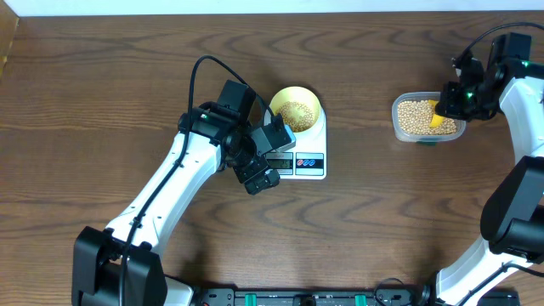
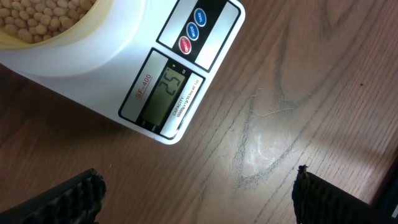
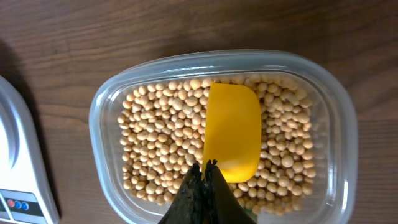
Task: Scoop item into bowl and weigh 50g on scale
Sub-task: 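Push the yellow scoop into the soybeans in the tub with the right gripper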
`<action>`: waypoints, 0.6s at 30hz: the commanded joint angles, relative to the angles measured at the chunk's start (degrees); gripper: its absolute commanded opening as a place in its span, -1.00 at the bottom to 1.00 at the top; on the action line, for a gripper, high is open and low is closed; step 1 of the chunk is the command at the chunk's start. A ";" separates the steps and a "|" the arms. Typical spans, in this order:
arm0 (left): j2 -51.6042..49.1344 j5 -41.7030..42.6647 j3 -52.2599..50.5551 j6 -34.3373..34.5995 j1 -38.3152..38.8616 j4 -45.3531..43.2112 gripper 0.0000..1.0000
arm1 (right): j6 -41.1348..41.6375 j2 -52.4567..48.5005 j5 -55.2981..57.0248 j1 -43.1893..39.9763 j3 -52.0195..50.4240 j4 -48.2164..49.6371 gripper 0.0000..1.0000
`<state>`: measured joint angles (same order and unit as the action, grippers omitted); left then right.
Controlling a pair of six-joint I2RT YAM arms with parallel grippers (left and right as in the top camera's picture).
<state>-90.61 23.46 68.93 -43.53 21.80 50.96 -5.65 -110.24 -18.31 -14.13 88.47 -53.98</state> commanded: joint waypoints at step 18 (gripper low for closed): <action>-0.37 0.50 -0.13 -0.39 -0.20 0.13 0.96 | -0.50 -0.79 -16.44 -5.88 -1.38 -0.24 -0.98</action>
<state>-90.61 23.49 68.93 -43.53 21.80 50.96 -5.63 -110.24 -30.57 -18.74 87.57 -54.15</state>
